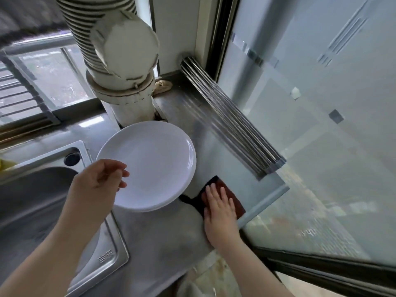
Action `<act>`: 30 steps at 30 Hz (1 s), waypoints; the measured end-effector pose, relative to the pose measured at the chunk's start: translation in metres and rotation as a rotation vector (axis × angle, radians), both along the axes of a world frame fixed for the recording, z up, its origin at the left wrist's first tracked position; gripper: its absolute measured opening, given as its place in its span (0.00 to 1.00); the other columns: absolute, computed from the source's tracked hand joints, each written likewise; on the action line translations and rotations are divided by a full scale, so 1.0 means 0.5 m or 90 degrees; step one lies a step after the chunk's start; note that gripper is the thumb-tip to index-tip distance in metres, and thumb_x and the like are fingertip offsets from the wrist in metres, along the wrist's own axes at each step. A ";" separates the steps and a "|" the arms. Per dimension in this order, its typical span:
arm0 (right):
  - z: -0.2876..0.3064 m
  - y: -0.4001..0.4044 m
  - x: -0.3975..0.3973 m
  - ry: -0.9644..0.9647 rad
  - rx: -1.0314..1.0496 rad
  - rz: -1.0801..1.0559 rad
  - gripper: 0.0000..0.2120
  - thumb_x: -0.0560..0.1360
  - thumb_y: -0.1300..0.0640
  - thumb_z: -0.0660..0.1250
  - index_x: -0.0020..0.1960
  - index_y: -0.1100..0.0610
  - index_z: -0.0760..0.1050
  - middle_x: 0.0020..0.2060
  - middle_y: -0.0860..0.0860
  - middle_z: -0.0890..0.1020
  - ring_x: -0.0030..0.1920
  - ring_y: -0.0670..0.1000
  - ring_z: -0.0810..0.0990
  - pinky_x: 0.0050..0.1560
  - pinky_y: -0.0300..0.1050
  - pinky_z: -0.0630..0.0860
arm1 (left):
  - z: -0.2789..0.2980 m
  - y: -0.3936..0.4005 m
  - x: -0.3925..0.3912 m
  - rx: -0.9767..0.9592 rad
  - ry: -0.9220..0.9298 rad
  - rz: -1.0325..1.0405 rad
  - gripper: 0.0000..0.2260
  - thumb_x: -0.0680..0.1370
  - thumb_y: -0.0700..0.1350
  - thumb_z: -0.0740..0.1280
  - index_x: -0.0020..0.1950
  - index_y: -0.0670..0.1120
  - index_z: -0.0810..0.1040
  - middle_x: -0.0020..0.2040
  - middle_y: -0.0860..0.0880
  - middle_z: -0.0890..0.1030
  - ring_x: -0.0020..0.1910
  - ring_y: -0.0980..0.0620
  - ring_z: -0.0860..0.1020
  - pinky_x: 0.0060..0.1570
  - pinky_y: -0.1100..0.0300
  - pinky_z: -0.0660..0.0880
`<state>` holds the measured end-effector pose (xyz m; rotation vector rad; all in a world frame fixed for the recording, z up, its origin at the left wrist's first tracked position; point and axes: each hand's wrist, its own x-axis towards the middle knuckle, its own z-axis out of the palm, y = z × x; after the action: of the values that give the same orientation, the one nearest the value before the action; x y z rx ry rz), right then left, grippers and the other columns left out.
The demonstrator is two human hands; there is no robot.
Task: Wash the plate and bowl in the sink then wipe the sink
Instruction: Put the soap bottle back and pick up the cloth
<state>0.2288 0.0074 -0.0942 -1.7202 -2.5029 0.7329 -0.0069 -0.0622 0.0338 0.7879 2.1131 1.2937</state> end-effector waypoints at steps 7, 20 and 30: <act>0.019 -0.155 -0.078 0.038 -0.106 0.242 0.30 0.71 0.49 0.56 0.74 0.47 0.61 0.73 0.37 0.58 0.74 0.44 0.59 0.73 0.38 0.43 | -0.046 -0.060 -0.071 -0.169 0.017 0.203 0.16 0.77 0.45 0.67 0.63 0.42 0.70 0.58 0.40 0.72 0.48 0.46 0.72 0.50 0.52 0.72; 0.217 0.053 -0.131 0.728 -0.611 -0.488 0.18 0.76 0.40 0.56 0.53 0.52 0.75 0.41 0.53 0.75 0.38 0.53 0.76 0.32 0.44 0.78 | -0.077 0.000 -0.127 -0.064 -0.597 0.091 0.22 0.75 0.54 0.64 0.67 0.46 0.72 0.49 0.45 0.79 0.44 0.46 0.79 0.41 0.54 0.76; 0.176 0.088 -0.174 0.575 -0.599 -0.436 0.11 0.76 0.56 0.59 0.54 0.56 0.76 0.48 0.56 0.84 0.52 0.58 0.81 0.56 0.55 0.76 | -0.106 0.037 -0.112 -0.003 -0.577 0.029 0.18 0.77 0.32 0.56 0.61 0.49 0.72 0.50 0.42 0.80 0.46 0.43 0.79 0.46 0.49 0.77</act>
<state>0.1417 0.0513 -0.0062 -1.6030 -0.8992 2.1035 -0.0631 -0.0438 -0.0191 0.0814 1.3936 1.3199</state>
